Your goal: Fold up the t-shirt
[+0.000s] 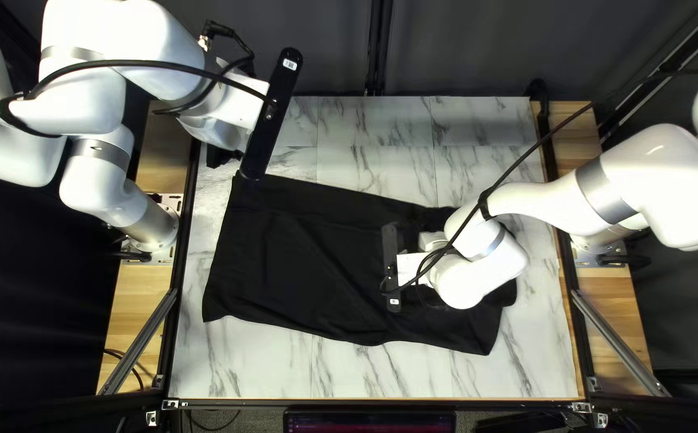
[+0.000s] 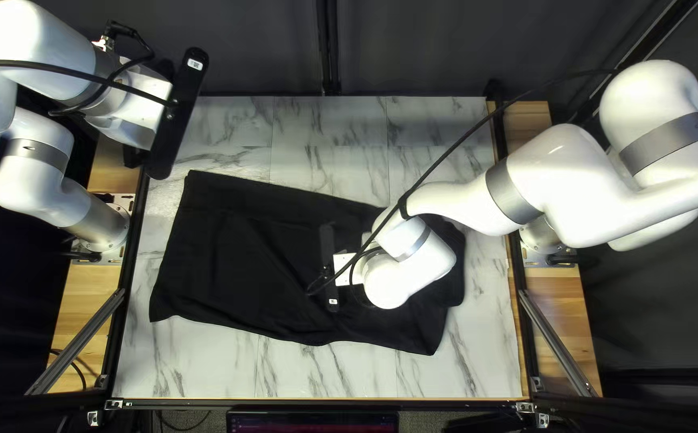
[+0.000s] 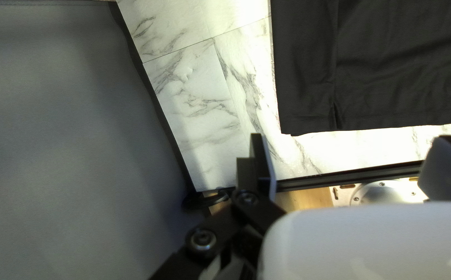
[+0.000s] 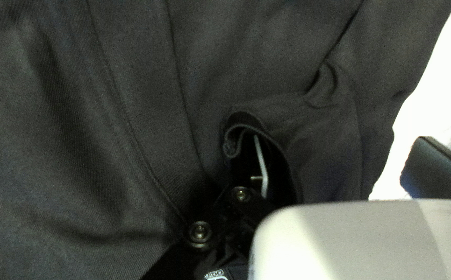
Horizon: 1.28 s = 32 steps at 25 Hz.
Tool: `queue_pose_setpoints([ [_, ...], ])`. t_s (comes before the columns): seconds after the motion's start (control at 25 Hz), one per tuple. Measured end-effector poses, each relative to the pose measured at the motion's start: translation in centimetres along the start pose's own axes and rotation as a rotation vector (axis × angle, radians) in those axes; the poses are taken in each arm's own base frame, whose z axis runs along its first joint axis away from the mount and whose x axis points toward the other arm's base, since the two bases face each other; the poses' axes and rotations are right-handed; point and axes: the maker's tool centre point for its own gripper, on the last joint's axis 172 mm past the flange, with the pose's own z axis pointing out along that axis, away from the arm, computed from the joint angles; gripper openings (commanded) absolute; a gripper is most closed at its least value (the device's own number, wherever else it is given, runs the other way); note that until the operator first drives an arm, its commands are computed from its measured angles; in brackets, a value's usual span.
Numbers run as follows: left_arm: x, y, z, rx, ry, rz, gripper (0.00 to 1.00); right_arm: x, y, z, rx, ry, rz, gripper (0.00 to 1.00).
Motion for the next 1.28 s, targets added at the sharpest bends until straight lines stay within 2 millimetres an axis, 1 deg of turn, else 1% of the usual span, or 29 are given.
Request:
queue_pose_setpoints([
  [0.16,0.0,0.0,0.0,0.000,0.000,0.000,1.00,0.0,-0.9,0.0,0.002,0.003,-0.003,1.00],
  [0.32,0.0,0.0,0.0,0.000,0.000,0.000,1.00,-0.4,-1.8,0.7,0.011,0.011,0.002,1.00],
  [0.52,0.0,0.0,0.0,0.000,0.000,0.000,1.00,-0.8,-2.2,1.2,0.020,0.017,0.008,1.00],
  [0.72,0.0,0.0,0.0,0.000,0.000,0.000,1.00,-2.2,-2.5,0.8,0.022,0.013,0.016,1.00],
  [0.92,0.0,0.0,0.0,0.000,0.000,0.000,1.00,-4.4,-2.0,-0.1,0.015,0.000,0.036,1.00],
  [1.0,0.0,0.0,0.0,0.000,0.000,0.000,1.00,-4.8,-1.6,-0.5,0.009,-0.005,0.043,1.00],
  [1.28,0.0,0.0,0.0,0.000,0.000,0.000,1.00,-4.9,-0.3,-1.7,-0.014,-0.018,0.048,1.00],
])
